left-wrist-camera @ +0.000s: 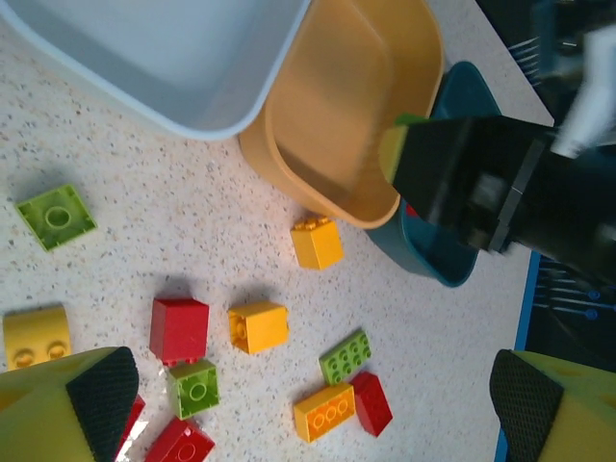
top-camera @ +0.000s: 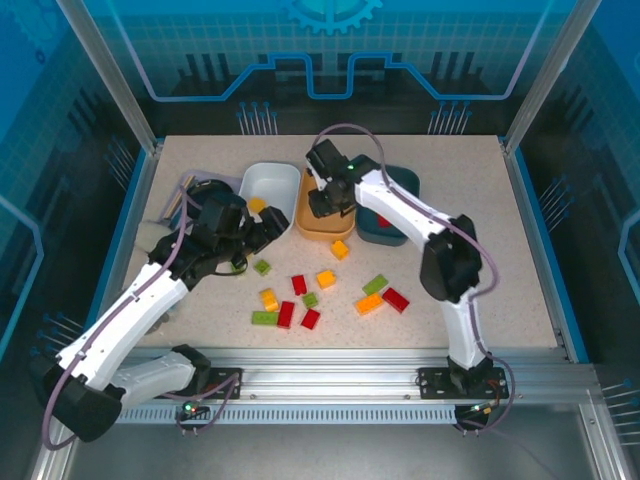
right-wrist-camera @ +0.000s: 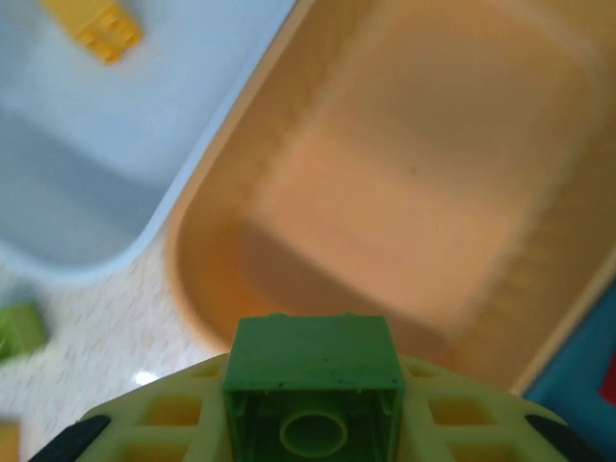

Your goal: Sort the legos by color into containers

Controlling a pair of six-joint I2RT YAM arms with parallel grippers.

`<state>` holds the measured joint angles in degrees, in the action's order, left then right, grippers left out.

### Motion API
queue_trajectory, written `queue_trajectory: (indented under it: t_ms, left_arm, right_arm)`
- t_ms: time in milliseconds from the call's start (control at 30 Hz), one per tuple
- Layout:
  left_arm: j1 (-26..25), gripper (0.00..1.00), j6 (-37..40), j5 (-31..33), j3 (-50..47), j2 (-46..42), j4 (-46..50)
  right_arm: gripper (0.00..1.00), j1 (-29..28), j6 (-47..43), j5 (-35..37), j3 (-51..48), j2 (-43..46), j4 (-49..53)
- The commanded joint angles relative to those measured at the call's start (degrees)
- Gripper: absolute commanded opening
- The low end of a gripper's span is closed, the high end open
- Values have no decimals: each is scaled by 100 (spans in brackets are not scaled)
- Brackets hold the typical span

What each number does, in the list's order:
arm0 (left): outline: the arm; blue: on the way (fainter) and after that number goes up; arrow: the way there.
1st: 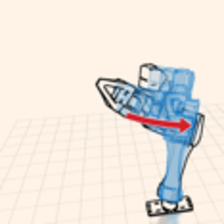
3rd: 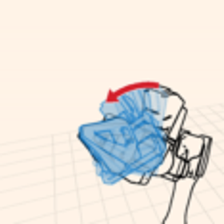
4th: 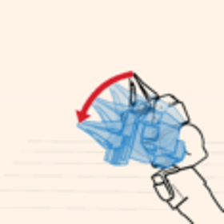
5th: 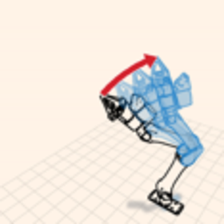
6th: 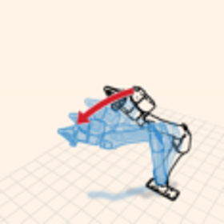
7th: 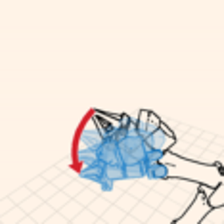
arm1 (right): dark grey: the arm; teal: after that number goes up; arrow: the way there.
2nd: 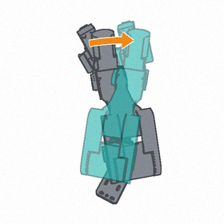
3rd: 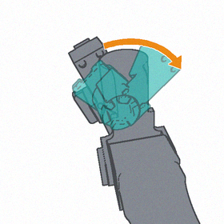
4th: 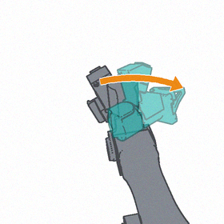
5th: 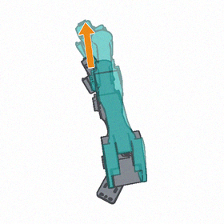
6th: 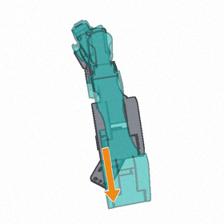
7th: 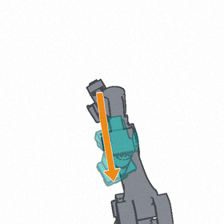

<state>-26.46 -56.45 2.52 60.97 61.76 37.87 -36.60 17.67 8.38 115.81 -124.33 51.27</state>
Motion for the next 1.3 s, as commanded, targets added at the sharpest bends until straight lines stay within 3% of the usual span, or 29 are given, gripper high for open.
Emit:
queue_trajectory:
  t_ms: [0, 200, 333, 500, 700, 833, 933, 1100, 1267]
  left_arm:
    - [189, 99, 237, -154, 309, 96, 347]
    - [392, 99, 231, -162, 130, 63, 708]
    - [474, 99, 221, -152, 35, 70, 1068]
    - [536, 98, 239, -112, -62, 48, 1332]
    - [563, 95, 184, -7, -94, 63, 1638]
    - [563, 91, 119, 122, -176, 88, 1906]
    - [663, 90, 21, 200, -378, 118, 1921]
    - [1386, 85, 259, -251, -791, 597, 1243]
    - [1917, 82, 1017, -345, -810, 1472, 840]
  right_arm:
    - [28, 233, 259, -116, 774, -850, 597]
    - [32, 412, 289, -386, 1974, -2041, 1070]
    - [44, 415, 255, -469, 2325, -2279, 1242]
    - [58, 332, 120, -452, 2301, -1879, 1143]
    - [58, 268, 66, -402, 2050, -944, 994]
    - [57, 166, -51, -562, 798, 413, 195]
    - [58, 60, -42, -1114, -922, 1673, -1133]
    - [63, -171, 377, -2054, -4084, 3523, -3337]
    - [67, -547, 673, -2196, -5568, 4527, -4105]
